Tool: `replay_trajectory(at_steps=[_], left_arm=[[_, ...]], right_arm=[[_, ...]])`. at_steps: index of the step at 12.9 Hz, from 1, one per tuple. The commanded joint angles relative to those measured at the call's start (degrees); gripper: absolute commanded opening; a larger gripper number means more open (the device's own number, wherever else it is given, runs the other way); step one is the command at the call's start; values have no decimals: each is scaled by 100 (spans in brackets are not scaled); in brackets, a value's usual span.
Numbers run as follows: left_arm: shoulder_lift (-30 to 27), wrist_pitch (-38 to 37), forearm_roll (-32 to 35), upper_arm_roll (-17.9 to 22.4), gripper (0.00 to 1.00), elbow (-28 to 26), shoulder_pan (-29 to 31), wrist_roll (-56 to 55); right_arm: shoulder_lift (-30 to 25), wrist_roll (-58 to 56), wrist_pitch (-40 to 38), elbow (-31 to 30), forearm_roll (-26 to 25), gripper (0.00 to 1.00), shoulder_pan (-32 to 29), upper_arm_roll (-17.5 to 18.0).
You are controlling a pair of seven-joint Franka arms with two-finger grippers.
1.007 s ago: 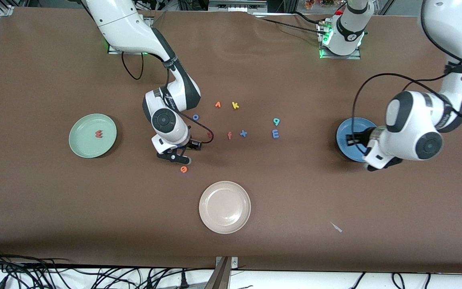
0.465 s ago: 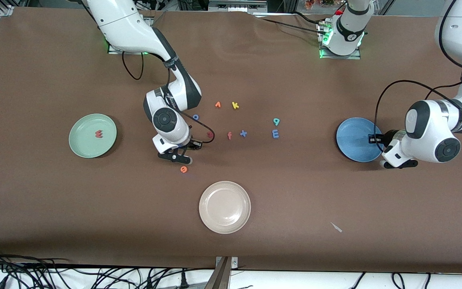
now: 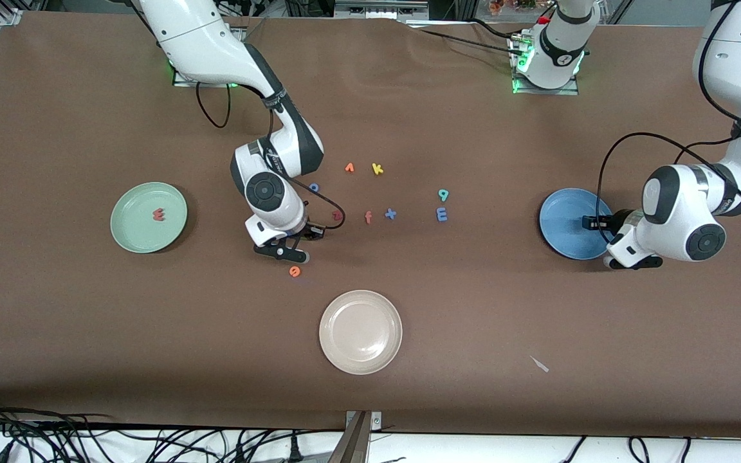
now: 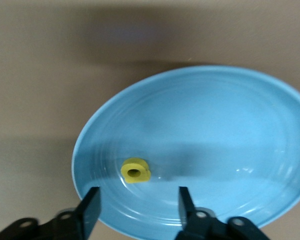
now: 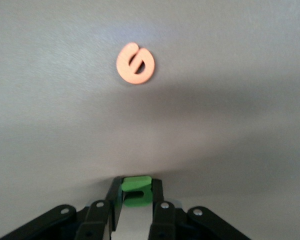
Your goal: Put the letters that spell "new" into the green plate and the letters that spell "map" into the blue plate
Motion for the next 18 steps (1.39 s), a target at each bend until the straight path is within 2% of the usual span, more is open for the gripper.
replay_trajectory(at_steps=[1,2,6,9,10,12,14,16,17,18], left_arm=[[-497,-287,-1,-455,100,4,26,-346],[-524,-288,-63,-657,100,-31,26,-784],[-525,35,-414,-1676,100,-215,26,-2489],[-507,1263,-415,-2353,100,-802,17,-3686],[-498,1798,-415,-2468,100,-1075,-18,-3959],[-394,2661,-362,-2487,98,-1402,-394,-4495],[-121,3137,-301,-2435,94,-1350,-824,-5058],[-33,3263,-56,-2373,91,-1341,-1098,-5445],[-6,3271,154,-2364,89,-1332,-1247,-5656],[98,3271,426,-2294,87,-1228,-1362,-5806]], right_arm=[[-406,-405,-851,-14,38,16,-49,-286],[-608,-424,-1073,-110,38,17,-49,-401],[-1460,-1431,-1101,-1005,38,17,-49,-1174],[-1989,-2940,-1092,-1727,55,17,-49,-2139],[-2051,-3512,-1101,-1876,64,17,-49,-2456],[-2008,-3991,-1101,-1974,64,18,-67,-2836],[-1850,-3992,-1066,-2018,73,19,-303,-2925],[-1569,-4010,-1040,-1992,99,23,-690,-2890],[-1516,-4010,-1057,-1975,273,33,-778,-2890],[-1385,-4010,-1057,-1957,510,62,-849,-2881]])
